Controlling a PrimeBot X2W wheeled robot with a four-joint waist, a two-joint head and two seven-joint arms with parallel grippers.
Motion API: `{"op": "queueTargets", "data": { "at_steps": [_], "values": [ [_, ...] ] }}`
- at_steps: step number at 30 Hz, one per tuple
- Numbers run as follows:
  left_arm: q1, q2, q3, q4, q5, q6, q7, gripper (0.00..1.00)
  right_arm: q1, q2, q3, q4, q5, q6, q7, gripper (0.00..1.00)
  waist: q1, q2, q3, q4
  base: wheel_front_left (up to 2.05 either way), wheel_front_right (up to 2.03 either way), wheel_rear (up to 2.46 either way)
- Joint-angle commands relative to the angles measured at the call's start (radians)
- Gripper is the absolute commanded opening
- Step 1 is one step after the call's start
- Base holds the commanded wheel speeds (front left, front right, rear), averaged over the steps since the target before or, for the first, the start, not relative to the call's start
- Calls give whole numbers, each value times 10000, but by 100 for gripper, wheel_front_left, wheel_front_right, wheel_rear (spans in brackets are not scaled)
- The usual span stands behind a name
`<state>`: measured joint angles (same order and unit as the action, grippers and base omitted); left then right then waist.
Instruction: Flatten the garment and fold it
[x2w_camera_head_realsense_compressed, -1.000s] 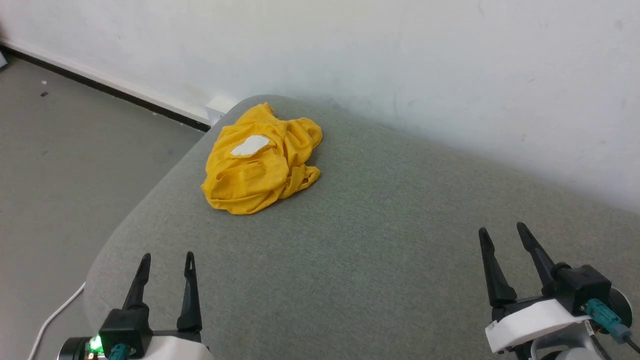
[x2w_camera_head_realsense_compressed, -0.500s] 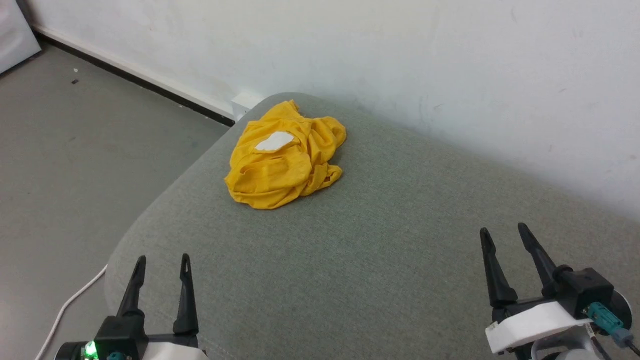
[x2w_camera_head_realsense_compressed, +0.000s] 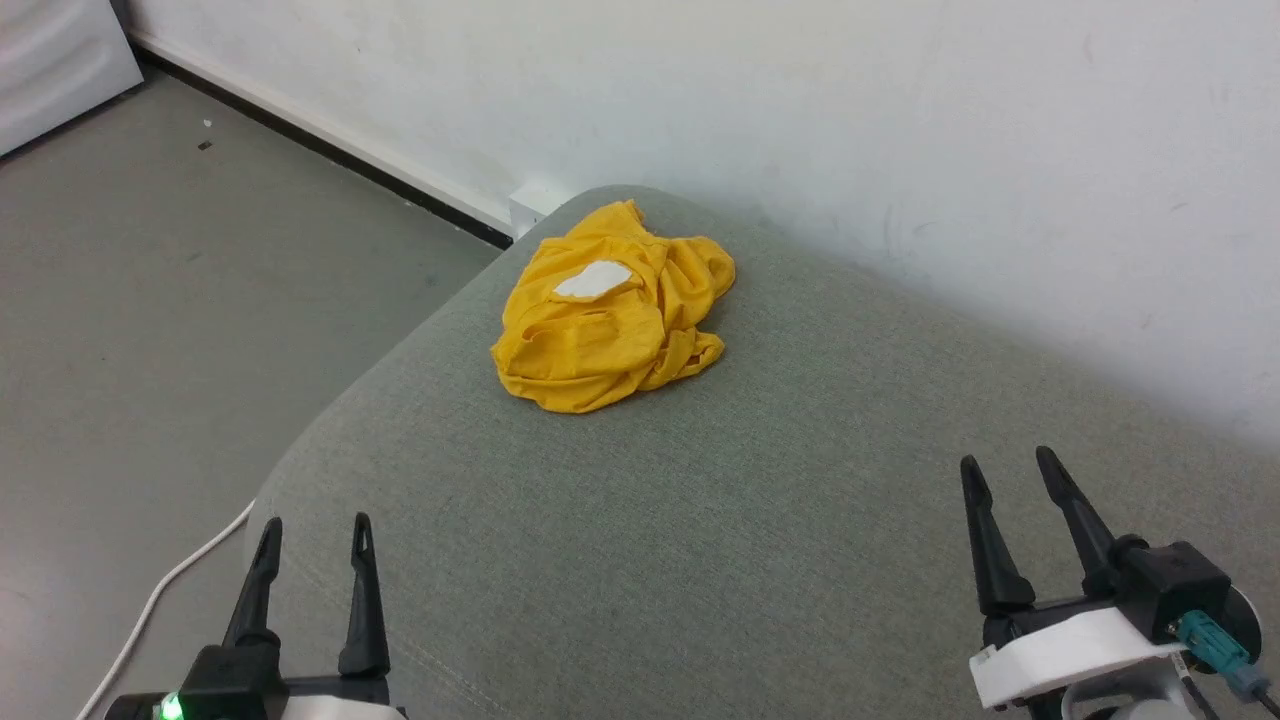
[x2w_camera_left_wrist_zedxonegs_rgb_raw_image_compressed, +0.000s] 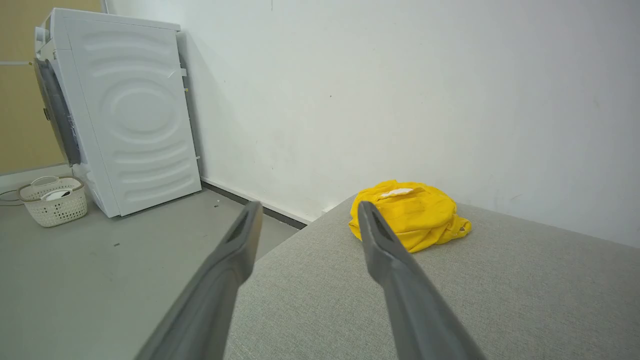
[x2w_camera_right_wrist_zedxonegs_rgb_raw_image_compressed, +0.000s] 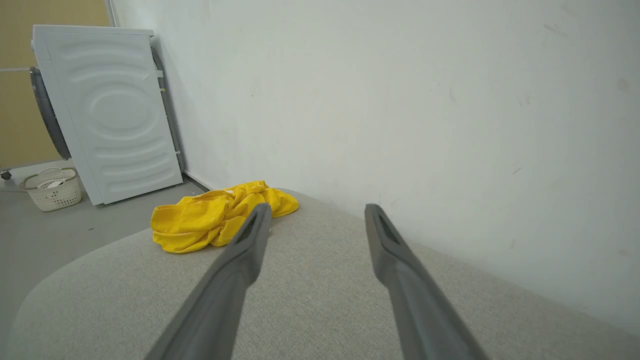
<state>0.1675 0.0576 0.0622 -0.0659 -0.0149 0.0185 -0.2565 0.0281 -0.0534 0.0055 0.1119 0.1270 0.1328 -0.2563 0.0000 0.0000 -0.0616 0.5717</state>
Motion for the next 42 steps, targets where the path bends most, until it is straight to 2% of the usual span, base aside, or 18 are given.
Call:
{"op": "queueTargets", "data": {
  "at_steps": [1,11,14,17,20,27,34,42],
  "values": [
    [132,21,43,-58,-60,15,-53,100,61,32,15,22,75,-21,-55,100,0,0,-8,5,0,0,0],
    [66,12,18,-17,-117,-54,-53,100,32,32,-15,82,87,-21,-55,100,0,0,-43,3,0,0,0],
    [-220,-30,160,-225,-903,-82,-53,100,30,32,-92,33,69,-21,-55,100,0,0,-15,40,0,0,0],
    [-861,3,226,-352,-1228,-230,-53,100,-19,32,-216,-49,-20,-21,-55,100,0,0,108,59,0,0,0],
    [-1870,478,187,-498,-1256,-551,241,100,-201,32,-304,-239,-269,-21,-55,100,0,0,445,-20,0,0,0],
    [-4964,1601,-274,-339,-1655,-1213,1997,100,-899,32,-497,-960,-1143,-21,-55,100,0,0,1839,-334,0,0,0],
    [-7818,2622,-777,1438,-2507,-1447,3090,100,-1646,32,-435,-1821,-2017,-21,195,100,0,0,3483,-861,0,0,0],
    [-9748,3706,-1503,3594,-3751,-1487,3860,100,-2504,32,-312,-3168,-2393,-21,819,100,0,0,5074,-1776,0,0,0]
  ]
}}
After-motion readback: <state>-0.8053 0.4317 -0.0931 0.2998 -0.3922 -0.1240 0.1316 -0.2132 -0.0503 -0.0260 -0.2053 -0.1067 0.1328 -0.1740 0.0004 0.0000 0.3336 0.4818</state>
